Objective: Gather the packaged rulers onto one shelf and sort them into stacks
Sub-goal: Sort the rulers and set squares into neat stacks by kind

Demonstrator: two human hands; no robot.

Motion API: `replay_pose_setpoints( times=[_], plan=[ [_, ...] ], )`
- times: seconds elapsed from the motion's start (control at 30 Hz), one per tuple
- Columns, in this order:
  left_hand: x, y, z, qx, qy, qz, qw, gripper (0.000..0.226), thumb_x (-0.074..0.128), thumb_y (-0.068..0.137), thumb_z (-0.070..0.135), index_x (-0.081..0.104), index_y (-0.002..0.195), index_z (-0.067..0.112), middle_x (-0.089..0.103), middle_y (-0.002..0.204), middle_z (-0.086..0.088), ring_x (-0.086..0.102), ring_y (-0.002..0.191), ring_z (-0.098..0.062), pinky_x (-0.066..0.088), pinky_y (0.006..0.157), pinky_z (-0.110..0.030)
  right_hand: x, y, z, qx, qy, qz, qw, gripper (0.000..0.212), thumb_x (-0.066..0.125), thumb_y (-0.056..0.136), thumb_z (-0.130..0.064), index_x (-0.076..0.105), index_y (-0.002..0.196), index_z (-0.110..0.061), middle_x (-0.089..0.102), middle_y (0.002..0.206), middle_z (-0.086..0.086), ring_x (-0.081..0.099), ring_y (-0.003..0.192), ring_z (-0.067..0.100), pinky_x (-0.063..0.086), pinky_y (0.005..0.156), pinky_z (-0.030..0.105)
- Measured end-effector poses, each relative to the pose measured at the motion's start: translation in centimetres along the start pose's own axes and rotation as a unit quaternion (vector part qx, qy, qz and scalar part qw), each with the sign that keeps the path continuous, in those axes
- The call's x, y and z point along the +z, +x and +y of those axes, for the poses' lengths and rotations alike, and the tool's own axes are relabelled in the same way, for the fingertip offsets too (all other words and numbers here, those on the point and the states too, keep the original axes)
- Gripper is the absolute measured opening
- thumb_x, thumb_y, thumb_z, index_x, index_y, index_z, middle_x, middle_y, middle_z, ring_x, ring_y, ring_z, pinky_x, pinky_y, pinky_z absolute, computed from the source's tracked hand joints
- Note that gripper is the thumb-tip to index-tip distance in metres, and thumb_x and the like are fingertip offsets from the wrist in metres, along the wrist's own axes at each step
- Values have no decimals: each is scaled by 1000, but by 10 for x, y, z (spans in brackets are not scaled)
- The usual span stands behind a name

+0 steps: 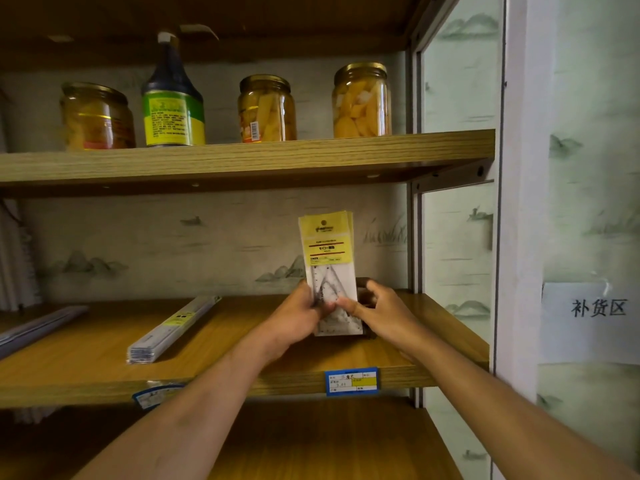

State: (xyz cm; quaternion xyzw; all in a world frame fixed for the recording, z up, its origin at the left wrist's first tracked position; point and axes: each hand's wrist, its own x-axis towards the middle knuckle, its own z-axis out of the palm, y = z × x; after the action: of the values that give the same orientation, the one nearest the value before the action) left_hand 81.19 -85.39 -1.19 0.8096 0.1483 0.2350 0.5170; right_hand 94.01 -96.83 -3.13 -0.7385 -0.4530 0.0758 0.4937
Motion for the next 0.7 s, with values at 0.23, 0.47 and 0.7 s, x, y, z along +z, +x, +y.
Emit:
replay_pose_setpoints(
  times=[0.23,0.47,0.7],
  plan=[
    [1,3,-3,-33,-210,28,977,29,62,90,8,59,117,20,72,111,-4,67,106,-22,53,94,-43,-6,2,-5,-22,92,26,995,89,79,58,-57,49,136,-26,62,128,2,64,107,14,57,87,38],
    [-32,8,-9,-46,-293,61,953,55,74,75,8,54,126,9,71,113,-13,70,100,-27,56,86,-40,-29,6,-7,-35,-34,18,999,63,76,77,-37,51,135,-27,63,121,-1,68,93,9,60,75,29],
    [-76,14,1,104,252,99,957,87,77,70,49,34,144,32,32,152,3,33,138,-19,34,109,-35,-33,27,-26,-57,-193,-42,979,59,78,77,-27,55,132,-25,58,132,2,58,111,16,53,90,31]
  ],
)
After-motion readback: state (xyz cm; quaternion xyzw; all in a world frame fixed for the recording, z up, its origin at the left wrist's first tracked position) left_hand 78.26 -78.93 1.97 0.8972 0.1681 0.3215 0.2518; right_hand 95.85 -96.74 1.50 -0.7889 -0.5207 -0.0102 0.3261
